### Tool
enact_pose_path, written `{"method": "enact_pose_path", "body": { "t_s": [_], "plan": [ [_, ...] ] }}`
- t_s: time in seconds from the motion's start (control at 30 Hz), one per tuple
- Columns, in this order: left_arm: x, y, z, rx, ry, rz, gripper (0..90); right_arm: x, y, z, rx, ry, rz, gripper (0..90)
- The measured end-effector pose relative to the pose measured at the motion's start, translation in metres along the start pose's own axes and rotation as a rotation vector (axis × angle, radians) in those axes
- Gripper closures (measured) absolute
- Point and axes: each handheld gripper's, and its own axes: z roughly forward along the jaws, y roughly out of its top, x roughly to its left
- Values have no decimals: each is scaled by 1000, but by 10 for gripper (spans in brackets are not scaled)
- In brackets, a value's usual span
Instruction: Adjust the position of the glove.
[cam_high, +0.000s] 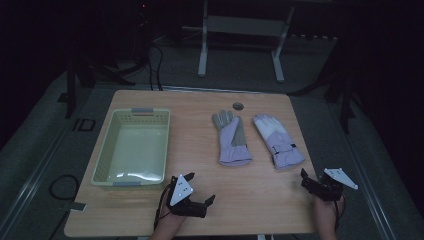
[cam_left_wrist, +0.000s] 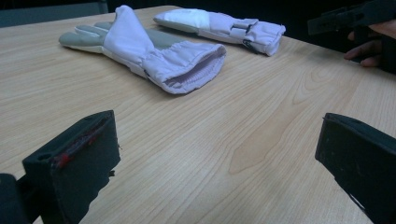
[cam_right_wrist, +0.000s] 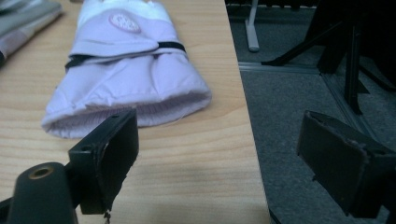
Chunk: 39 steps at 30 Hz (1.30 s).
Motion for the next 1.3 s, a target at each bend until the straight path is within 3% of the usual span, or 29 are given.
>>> {"method": "enact_pose_path", "body": {
  "t_s": [0.23, 0.27, 0.33, 0.77, 1.03, 1.07, 1.1, 1.13, 1.3],
  "plan": [
    [1, 0, 0, 2, -6, -8, 0, 1, 0, 0, 21, -8, -6, 127],
    [0, 0, 1, 2, -7, -5, 0, -1, 0, 1, 60, 3, 21, 127],
    [0, 0, 1, 4, -4, -2, 0, -3, 0, 1, 68, 16, 36, 127],
    [0, 0, 0, 2, -2, 1, 0, -5, 19, -2, 97, 74, 33, 119],
    [0, 0, 0, 2, -3, 2, 0, 8, 46, -3, 55, 95, 17, 115],
    [0, 0, 0, 2, -4, 2, 0, 12, 54, -3, 60, 130, 22, 146],
    [0, 0, 0, 2, -4, 2, 0, 12, 54, -3, 60, 130, 22, 146],
    [-1, 0, 0, 2, -2, 5, 0, 15, 62, 0, 93, 187, 13, 145],
    [-1, 0, 0, 3, -4, 6, 0, 28, 76, 4, 113, 196, -17, 147]
  ]
}}
